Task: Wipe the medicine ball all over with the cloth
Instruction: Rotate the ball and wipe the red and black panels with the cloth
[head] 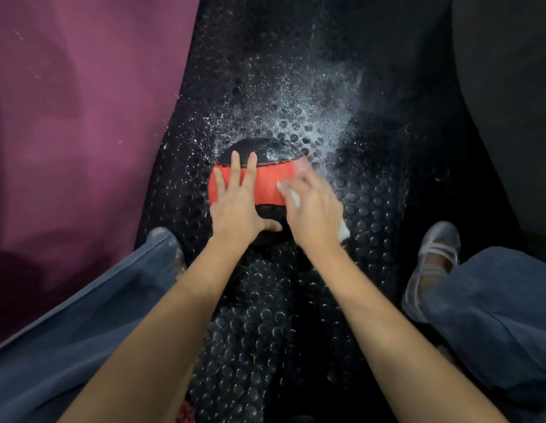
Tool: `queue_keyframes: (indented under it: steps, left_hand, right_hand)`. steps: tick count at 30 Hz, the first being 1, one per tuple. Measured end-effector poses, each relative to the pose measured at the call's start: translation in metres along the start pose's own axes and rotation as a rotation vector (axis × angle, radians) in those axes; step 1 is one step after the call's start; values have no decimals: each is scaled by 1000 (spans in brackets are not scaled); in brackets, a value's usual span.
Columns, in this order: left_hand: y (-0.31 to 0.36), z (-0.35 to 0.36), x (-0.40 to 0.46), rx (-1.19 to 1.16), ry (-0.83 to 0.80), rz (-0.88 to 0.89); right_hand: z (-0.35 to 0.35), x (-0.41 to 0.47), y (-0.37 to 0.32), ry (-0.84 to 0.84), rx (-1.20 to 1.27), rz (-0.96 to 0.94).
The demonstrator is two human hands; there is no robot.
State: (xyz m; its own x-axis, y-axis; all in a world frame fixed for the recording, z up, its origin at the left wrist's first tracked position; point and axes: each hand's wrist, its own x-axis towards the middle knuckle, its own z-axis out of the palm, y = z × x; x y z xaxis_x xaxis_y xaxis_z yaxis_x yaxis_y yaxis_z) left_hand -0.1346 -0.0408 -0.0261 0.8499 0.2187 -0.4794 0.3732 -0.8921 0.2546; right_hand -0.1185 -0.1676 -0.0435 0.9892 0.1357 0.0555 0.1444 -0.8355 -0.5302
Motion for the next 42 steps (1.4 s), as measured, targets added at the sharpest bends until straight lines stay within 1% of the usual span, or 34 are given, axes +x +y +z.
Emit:
queue_keyframes:
  steps: [2, 3, 7, 9, 12, 14, 17, 21, 22, 24, 25, 26, 28, 31, 33, 36, 38, 40, 42]
  left_hand:
    - [-2, 0, -1, 6, 11, 13]
    - [-2, 0, -2, 10, 10, 19]
    - [-3, -1, -1, -19, 6, 9]
    - [-3, -3, 2, -44, 4, -4]
    - [-3, -6, 6, -56, -3, -6]
    - [-3, -6, 8, -48, -7, 3]
    - [-5, -9, 13, -51, -21, 14]
    - [-10, -19, 27, -63, -88, 46]
    - [-13, -22, 31, -85, -111, 63]
    - [-16, -28, 39, -202, -126, 50]
    - [-14, -28, 44, -284, -88, 18]
    - [-10, -26, 49, -361, -16, -25]
    - [4, -13, 54, -435, 191, -92]
    - [20, 13, 57, -412, 489, -137]
    - [23, 24, 60, -376, 613, -133]
    - [23, 31, 64, -314, 663, -79]
    - [22, 33, 65, -284, 680, -55]
    - [22, 32, 70, -297, 676, -86]
    - [22, 30, 74, -321, 660, -137]
  right_hand:
    - [2, -17, 3, 43, -6, -39]
    - [3, -11, 1, 60, -17, -61]
    - [3, 31, -15, 2, -55, -65]
    - [6, 21, -12, 50, -47, -88]
    - [11, -21, 3, 142, 2, -135]
    - [13, -27, 10, 160, 19, -109]
    - [18, -14, 8, 162, 12, -71]
    - [18, 4, 0, 112, 164, 135]
    - [19, 7, -1, 100, 182, 155]
    - [20, 13, -4, 74, 195, 157]
    - [20, 16, -4, 64, 200, 148]
    - [20, 18, -4, 63, 200, 138]
    - [21, 21, -5, 79, 214, 139]
    - [21, 19, -5, 92, 245, 169]
    - [19, 16, -4, 97, 237, 171]
    - [14, 41, 0, 91, 172, 203]
    - [10, 68, 3, 9, 125, 216]
    - [9, 78, 2, -31, 122, 186]
    - [12, 60, 1, 2, 146, 166]
